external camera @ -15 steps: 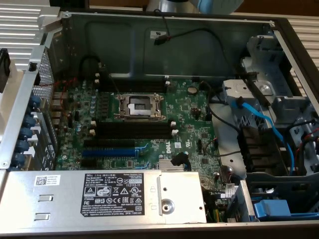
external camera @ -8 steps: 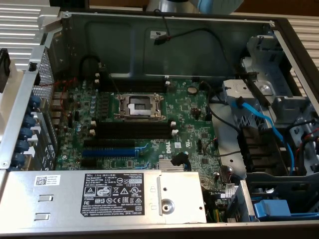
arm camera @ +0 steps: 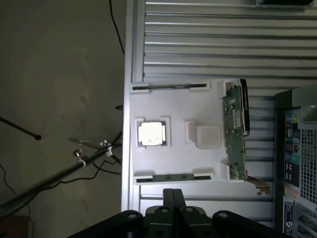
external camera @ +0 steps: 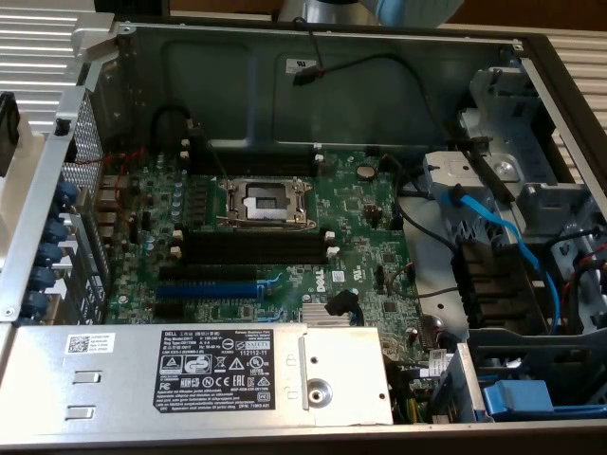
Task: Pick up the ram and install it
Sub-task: 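Pick up the ram and move it above insertion slot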
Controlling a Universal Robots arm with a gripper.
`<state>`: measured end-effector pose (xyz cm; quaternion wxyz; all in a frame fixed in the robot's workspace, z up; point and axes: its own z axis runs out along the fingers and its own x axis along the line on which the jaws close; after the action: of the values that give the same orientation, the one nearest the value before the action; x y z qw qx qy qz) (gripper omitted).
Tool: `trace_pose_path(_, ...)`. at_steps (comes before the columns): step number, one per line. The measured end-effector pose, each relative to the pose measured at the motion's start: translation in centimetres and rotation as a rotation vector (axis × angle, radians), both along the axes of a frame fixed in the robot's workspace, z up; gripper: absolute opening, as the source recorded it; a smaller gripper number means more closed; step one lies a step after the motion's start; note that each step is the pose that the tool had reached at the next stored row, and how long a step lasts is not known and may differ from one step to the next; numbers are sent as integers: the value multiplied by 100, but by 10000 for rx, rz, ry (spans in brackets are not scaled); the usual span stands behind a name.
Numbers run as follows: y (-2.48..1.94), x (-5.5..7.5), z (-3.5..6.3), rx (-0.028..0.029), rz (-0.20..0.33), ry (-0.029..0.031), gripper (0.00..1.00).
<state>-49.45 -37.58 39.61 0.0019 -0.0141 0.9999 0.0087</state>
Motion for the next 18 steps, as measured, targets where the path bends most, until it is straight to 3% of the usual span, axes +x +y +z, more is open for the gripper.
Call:
trace_pose_path(13,0,0,-1,1,2354,-1,10)
trace_pose_path(18,0,0,-1,5,3267,34,10)
